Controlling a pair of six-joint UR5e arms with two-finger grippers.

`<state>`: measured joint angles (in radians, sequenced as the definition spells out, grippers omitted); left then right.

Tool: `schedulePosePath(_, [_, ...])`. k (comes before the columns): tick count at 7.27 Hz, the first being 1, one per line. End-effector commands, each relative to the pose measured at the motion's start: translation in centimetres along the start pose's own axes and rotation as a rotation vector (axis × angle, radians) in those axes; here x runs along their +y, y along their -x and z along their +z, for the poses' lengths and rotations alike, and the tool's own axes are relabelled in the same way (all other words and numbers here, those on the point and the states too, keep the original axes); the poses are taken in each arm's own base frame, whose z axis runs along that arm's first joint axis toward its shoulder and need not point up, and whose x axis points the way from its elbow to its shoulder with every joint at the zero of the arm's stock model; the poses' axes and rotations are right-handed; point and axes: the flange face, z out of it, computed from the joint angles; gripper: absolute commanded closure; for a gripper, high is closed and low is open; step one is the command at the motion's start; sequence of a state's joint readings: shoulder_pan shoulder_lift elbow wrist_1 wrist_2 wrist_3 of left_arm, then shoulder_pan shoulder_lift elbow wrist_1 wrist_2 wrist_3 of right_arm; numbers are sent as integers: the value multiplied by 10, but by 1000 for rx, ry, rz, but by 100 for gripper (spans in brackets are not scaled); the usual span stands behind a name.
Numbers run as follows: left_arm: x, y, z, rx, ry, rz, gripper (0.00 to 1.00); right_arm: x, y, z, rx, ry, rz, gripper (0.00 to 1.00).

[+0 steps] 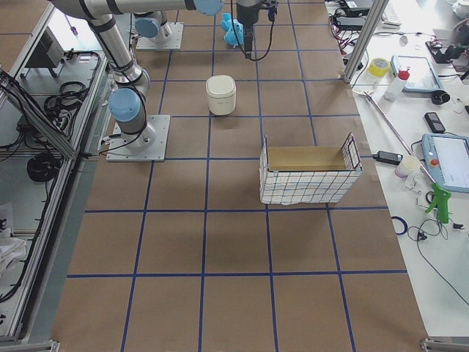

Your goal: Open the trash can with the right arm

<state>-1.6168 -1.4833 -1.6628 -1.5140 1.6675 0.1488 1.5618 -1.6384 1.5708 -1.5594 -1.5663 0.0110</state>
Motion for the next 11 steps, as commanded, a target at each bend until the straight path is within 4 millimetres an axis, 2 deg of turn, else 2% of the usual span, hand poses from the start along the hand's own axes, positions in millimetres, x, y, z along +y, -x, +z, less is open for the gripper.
schedulePosePath(1, [0, 0, 0, 0, 0, 0, 0, -1, 0, 1, -2, -1, 4, 0])
schedulePosePath(7, [0, 0, 0, 0, 0, 0, 0, -5, -1, -4, -2, -36, -11, 0])
schedulePosePath(11, [0, 0, 0, 0, 0, 0, 0, 5, -2, 8, 6, 62, -9, 0])
